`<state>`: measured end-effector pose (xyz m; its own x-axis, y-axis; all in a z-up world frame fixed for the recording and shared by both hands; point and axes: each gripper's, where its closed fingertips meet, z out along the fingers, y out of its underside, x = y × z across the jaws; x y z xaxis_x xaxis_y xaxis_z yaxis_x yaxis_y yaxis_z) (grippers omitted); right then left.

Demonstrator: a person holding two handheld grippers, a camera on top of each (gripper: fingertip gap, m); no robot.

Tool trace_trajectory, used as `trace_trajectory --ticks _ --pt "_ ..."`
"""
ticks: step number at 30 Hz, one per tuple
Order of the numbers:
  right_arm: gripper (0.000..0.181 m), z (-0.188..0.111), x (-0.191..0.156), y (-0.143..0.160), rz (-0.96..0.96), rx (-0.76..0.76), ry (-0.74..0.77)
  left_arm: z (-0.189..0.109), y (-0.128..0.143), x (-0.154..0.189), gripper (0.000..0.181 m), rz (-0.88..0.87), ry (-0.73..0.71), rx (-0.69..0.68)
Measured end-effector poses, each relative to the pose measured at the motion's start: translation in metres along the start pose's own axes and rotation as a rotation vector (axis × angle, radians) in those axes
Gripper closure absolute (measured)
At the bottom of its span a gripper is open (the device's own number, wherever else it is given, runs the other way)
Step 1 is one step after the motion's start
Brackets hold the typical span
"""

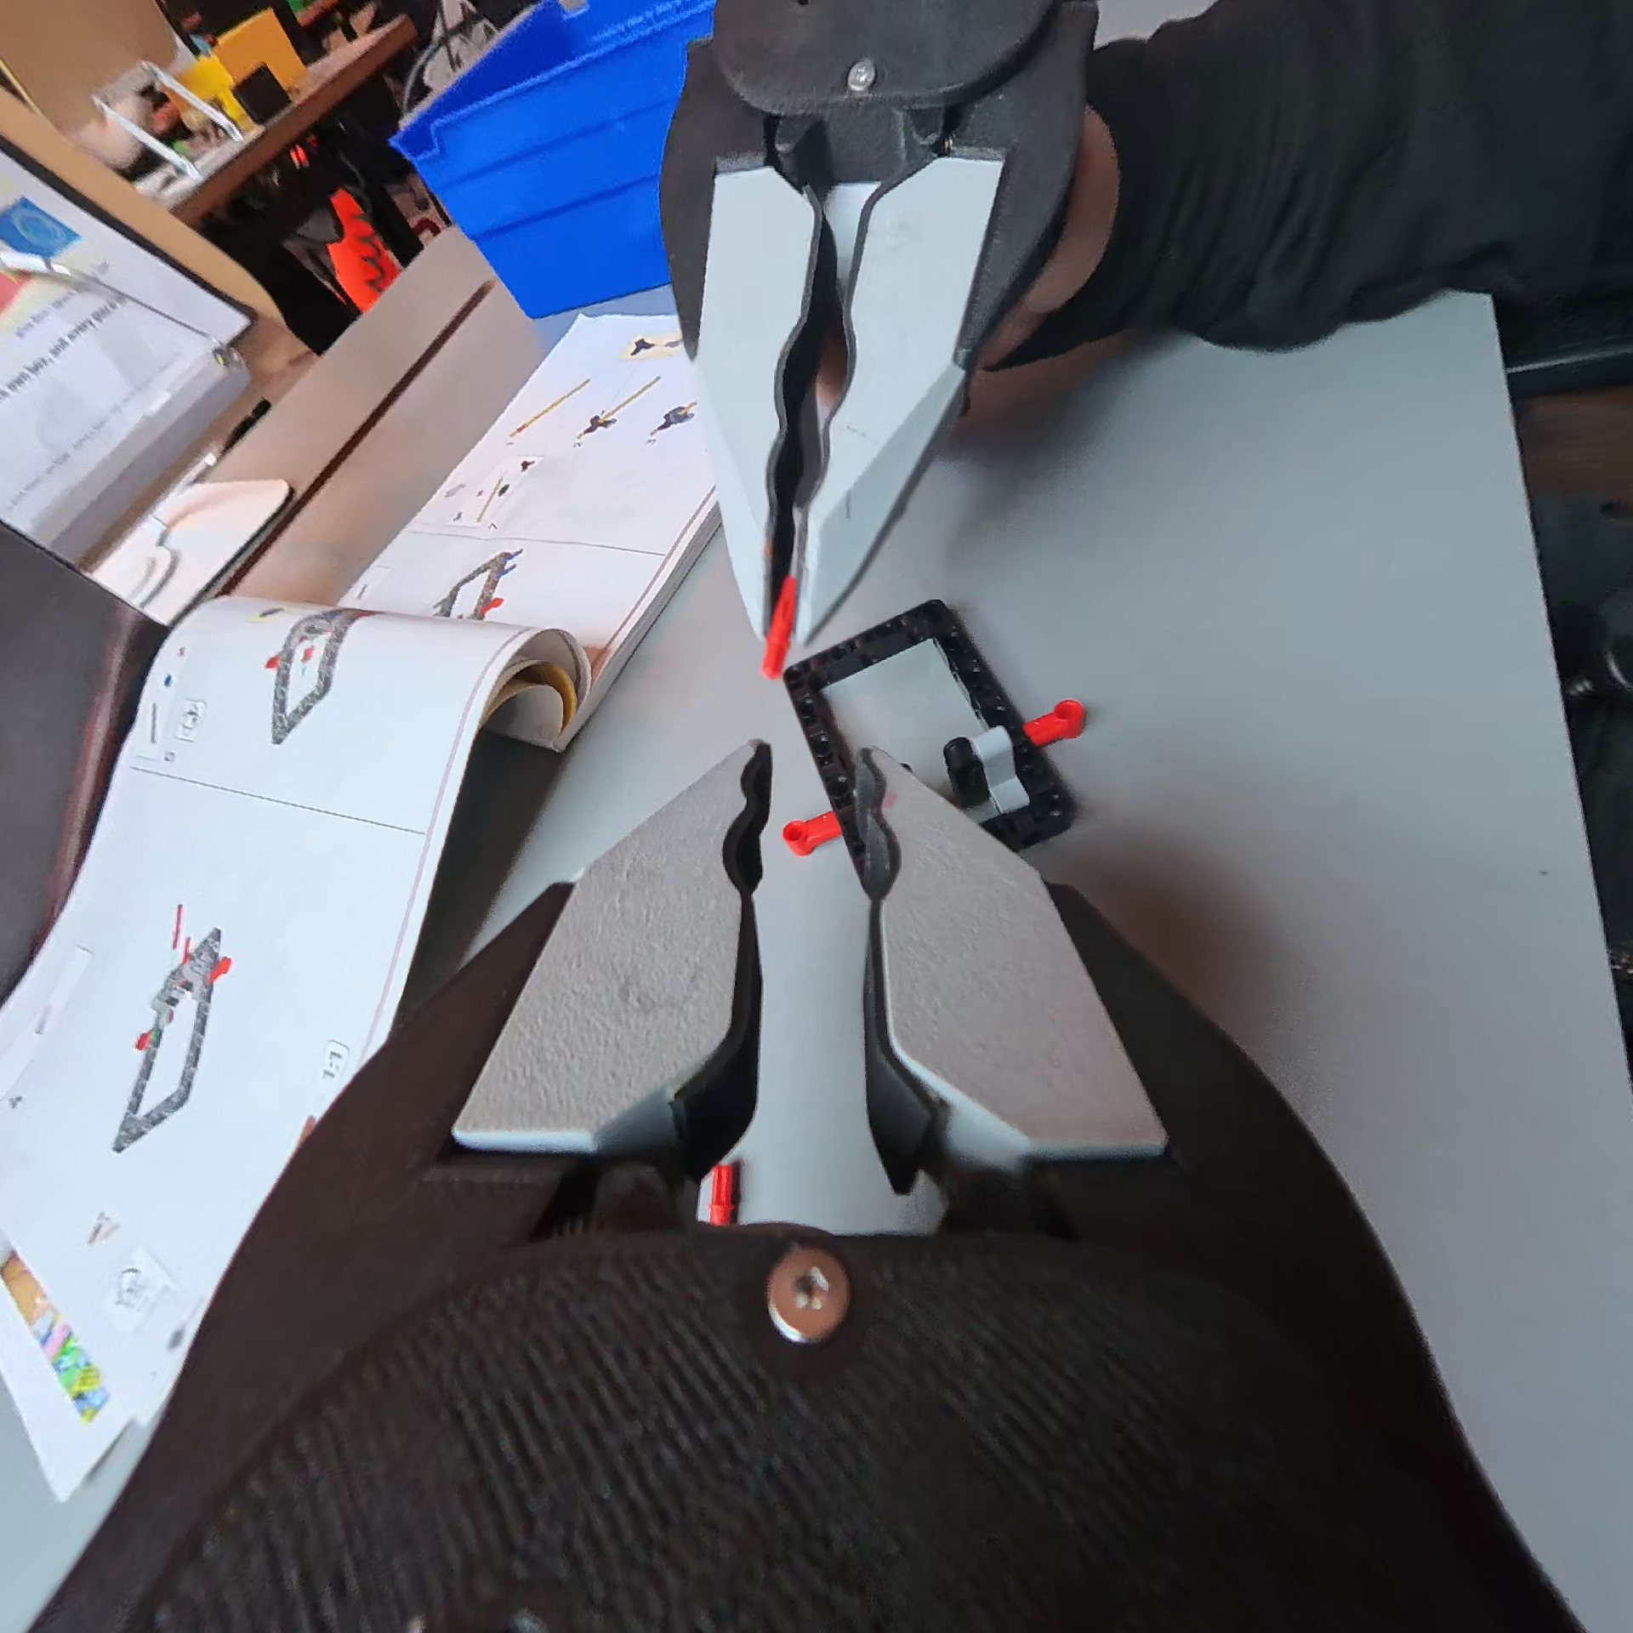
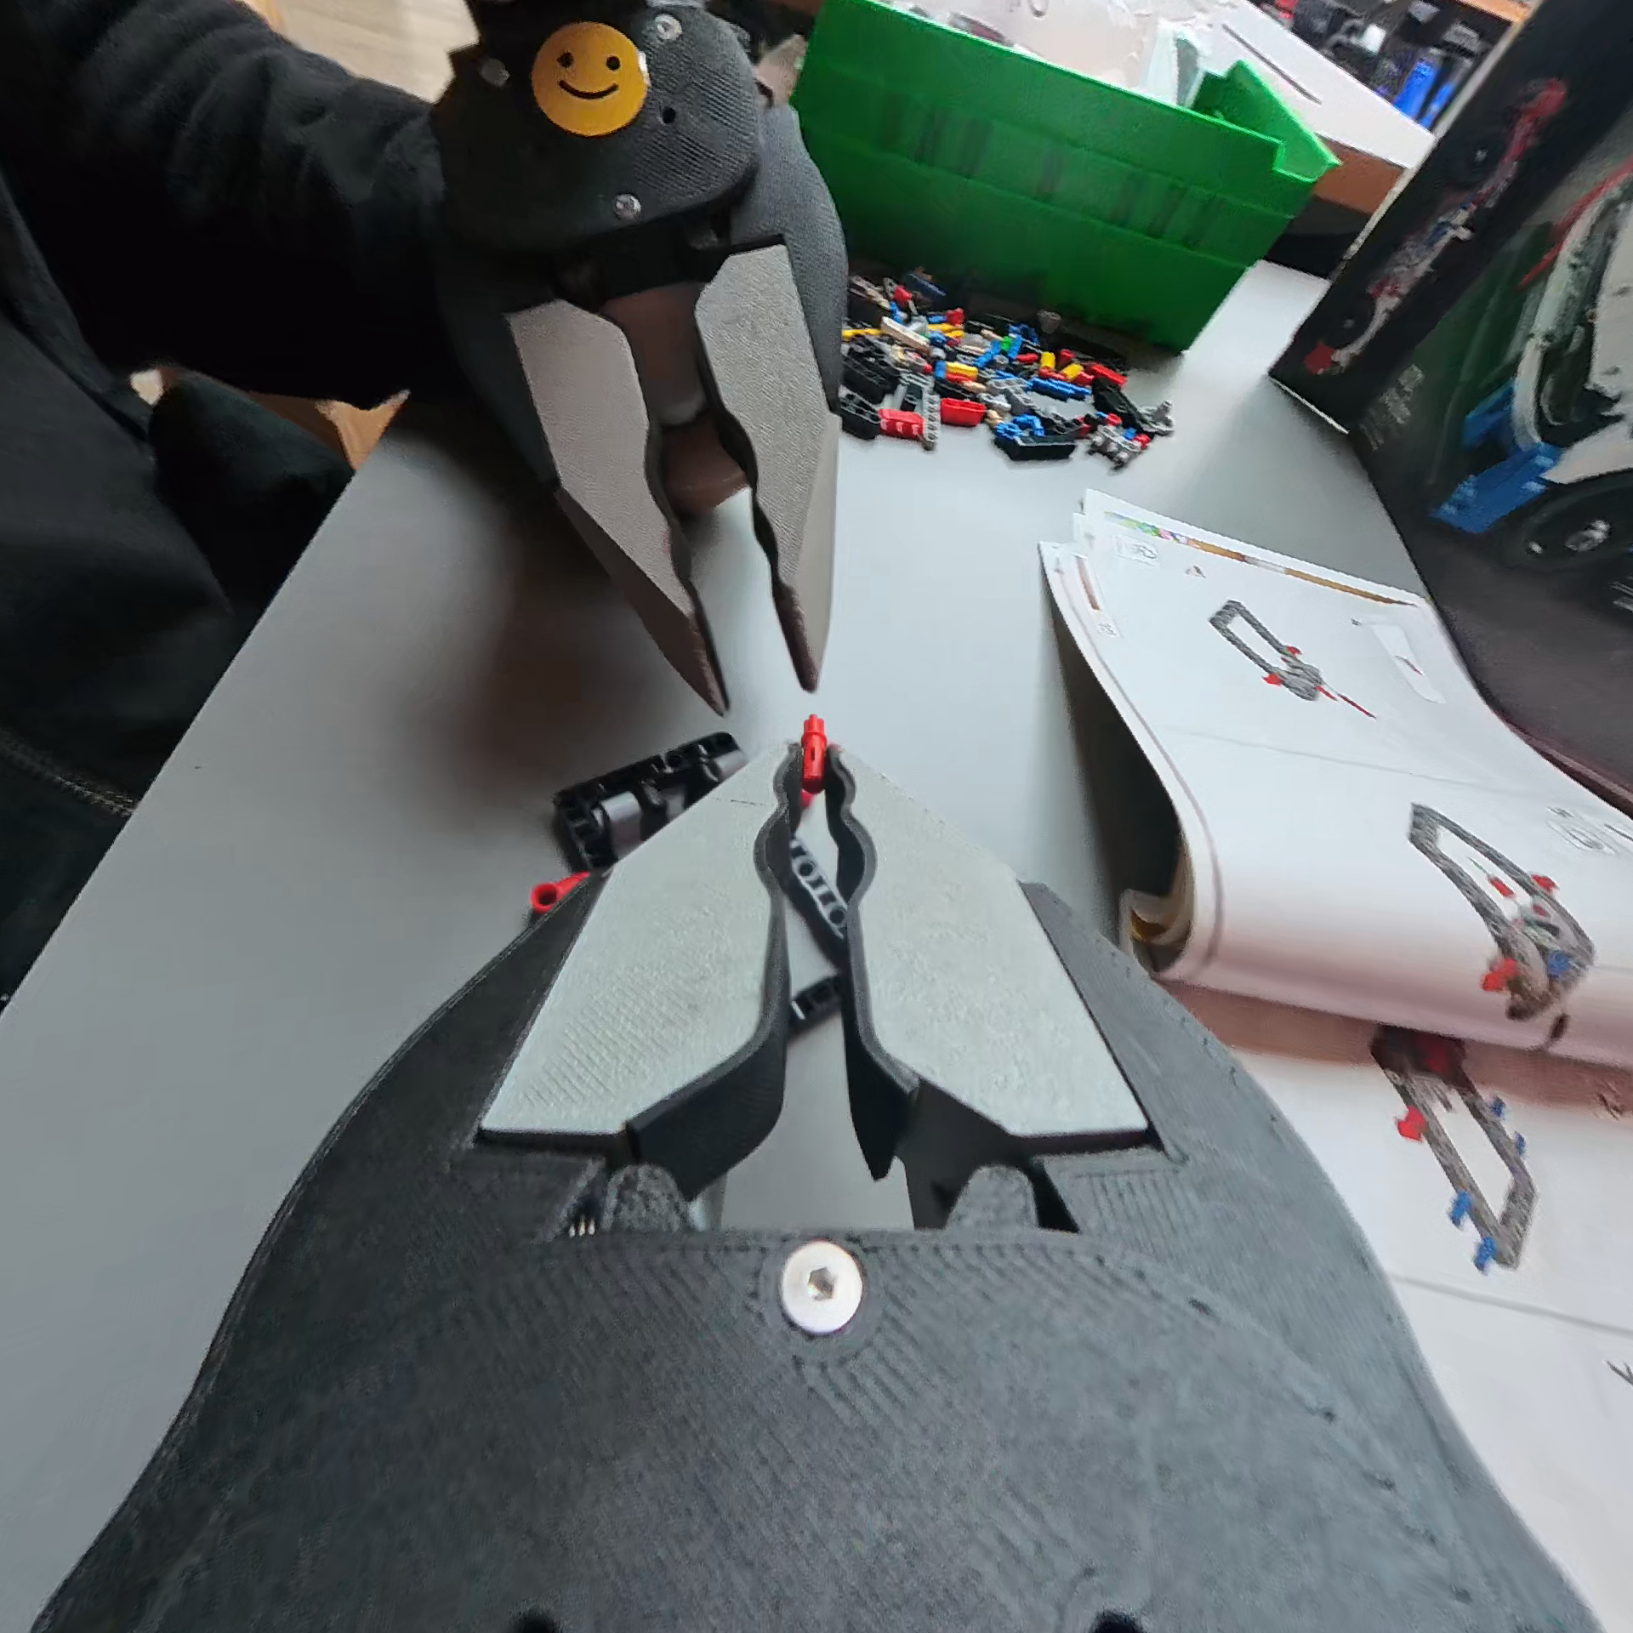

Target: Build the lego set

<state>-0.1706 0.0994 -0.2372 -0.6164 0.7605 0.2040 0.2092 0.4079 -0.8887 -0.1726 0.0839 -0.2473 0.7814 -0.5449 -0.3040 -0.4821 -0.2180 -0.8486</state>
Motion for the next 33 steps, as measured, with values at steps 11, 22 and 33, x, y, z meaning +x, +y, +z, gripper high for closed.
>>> trace_trajectory --ticks 11,22,33 --pt "0.18 -0.02 0.034 0.018 0.177 0.044 0.026 -0.009 -0.001 -0.003 0.16 -0.099 0.057 0.042" --pt "0.18 -0.013 0.036 0.017 0.192 0.048 -0.049 -0.012 0.003 -0.017 0.158 -0.16 0.03 0.045" --pt "0.18 -0.011 0.028 0.013 0.162 0.056 -0.053 -0.01 0.005 -0.016 0.159 -0.154 0.047 0.029"
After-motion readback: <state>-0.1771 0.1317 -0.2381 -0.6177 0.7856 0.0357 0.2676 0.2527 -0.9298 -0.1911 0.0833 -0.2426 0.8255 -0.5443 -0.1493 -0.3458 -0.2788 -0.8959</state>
